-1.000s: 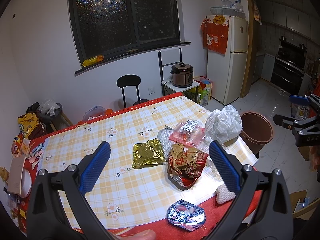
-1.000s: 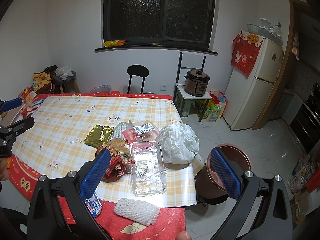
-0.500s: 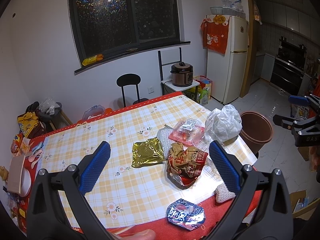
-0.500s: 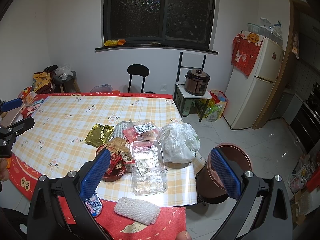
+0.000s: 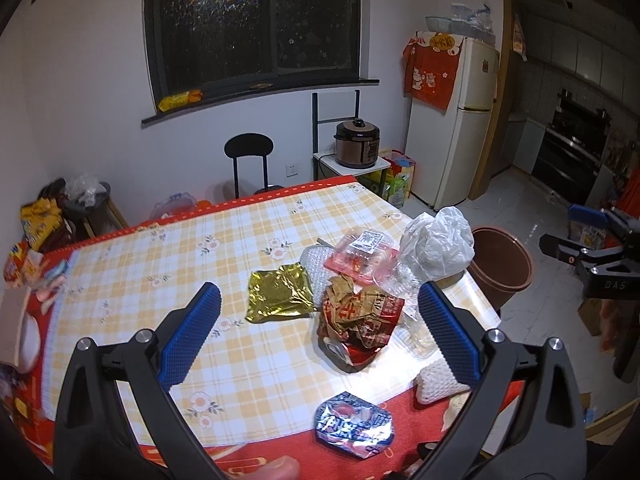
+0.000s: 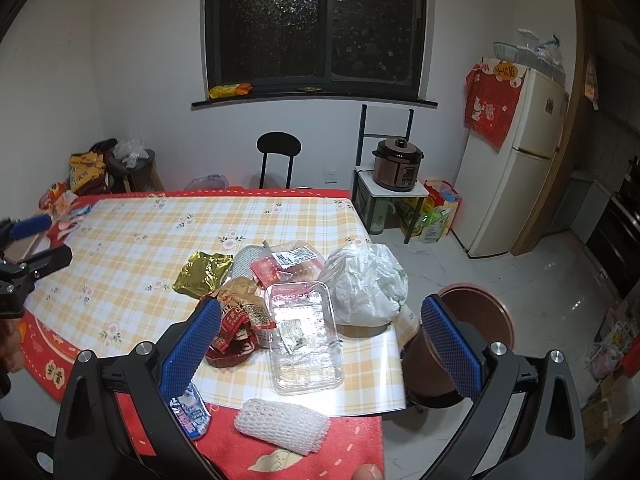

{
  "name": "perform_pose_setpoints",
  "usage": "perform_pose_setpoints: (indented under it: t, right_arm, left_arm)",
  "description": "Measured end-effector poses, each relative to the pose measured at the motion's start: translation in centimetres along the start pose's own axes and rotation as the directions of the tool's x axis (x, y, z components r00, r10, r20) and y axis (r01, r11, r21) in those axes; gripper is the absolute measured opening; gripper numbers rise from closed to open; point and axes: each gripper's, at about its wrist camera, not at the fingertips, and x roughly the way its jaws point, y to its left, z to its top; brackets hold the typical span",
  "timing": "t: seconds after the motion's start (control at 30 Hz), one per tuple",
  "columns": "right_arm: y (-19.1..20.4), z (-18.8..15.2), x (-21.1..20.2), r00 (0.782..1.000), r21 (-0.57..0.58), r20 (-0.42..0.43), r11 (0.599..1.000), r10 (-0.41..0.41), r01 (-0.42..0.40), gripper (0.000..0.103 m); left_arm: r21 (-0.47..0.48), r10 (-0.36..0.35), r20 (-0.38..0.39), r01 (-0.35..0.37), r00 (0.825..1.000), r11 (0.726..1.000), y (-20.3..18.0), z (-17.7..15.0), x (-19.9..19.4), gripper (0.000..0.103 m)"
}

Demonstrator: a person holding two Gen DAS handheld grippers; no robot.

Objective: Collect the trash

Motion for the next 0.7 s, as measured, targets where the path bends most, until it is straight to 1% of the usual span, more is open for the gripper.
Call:
perform_pose_setpoints:
  t: [0.17,0.23,0.33,0.5,0.63,0.7]
  right_arm:
    - [-1.0,-1.8,1.4,1.0,0.065,0.017,0.998,-0.015,0.014,0.099]
    - [-1.0,-3.2,2.2,0.999,0.081,0.021,0.996,-0.03,0.029,0.099]
    - [-0.8,-4.8,3.4,1.0,0.083,0.014,0.996,-0.027,0.026,0.099]
    - [-0.2,-7.6,5.8,0.998,0.083,-0.058,0.997,0.008,-0.003,0.099]
    - [0.5,-9.7,7.7,0.99,0.062,-0.138,0.998,0.029,-0.02,0.099]
    - [0.7,-10.3,8.2,0.986,0.071,-0.158,0.997,0.045,-0.034,0.099]
  left_arm:
    - [-0.039,-0.026,-0.01,0.025,1.0,0.999,1.3,-1.9,1.5,0.097]
    - [-0.057,-0.016,-0.027,0.015,1.0,0.998,1.8,-3.0,2.1,0.097]
    - [-0.099,-0.005,-0.057,0.0,0.998,0.995,2.6,-4.6,3.0,0.097]
    - [-0.148,0.008,-0.114,-0.025,0.993,0.989,4.0,-7.6,4.7,0.097]
    - [-0.195,-0.001,-0.158,-0.03,0.987,0.98,4.4,-9.3,5.8,0.097]
    - [-0.218,0.012,-0.168,-0.049,0.986,0.975,4.5,-9.9,6.0,0.097]
